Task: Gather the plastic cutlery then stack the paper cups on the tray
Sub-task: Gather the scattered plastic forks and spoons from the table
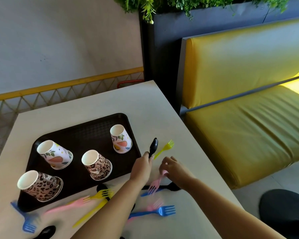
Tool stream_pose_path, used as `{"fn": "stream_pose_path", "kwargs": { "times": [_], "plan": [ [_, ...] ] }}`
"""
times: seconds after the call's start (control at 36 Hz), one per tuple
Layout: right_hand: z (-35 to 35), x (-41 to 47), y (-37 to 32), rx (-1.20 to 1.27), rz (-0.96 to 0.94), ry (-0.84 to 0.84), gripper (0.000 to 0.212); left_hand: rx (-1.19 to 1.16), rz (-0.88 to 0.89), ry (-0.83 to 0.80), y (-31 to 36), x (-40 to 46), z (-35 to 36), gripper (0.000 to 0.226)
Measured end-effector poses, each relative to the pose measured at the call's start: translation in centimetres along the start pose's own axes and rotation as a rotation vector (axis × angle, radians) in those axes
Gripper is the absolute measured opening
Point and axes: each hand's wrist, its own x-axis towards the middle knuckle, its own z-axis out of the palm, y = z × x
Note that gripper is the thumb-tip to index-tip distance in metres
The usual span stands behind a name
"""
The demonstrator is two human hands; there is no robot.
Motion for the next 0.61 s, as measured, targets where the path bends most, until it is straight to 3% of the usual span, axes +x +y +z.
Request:
{"fn": "stream_pose_path", "kwargs": {
  "times": [0.14, 0.19, 0.31, 0.39, 0.61],
  "plan": [
    [0.5, -0.3, 1.1, 0.047, -0.036, 0.144, 0.008, -0.082, -0.029, 0.084, -0.5, 0.2, -0.9, 0.029],
    [0.9, -0.5, 1.6, 0.107, -0.013, 0.227, 0.017, -0.108, -0.025, 0.109, -0.6, 0.3, -1.3, 0.028],
    [0.3, -0.3, 0.9, 0.406, 0.174, 0.335, 0.012, -0.154, -0.009, 0.152, -0.9, 0.4, -2.1, 0.027],
    [-0.2, 0.7, 0.3, 0.544, 0.376, 0.382, 0.025, -0.175, -0.012, 0.156, -1.2, 0.5, -2.4, 0.028],
    [-1.1, 5.7, -0.7, 0.550, 0.687, 0.372, 0.062, -0.210, -0.043, 0.052, -2.8, 0.6, -1.9, 0.025]
  ]
}}
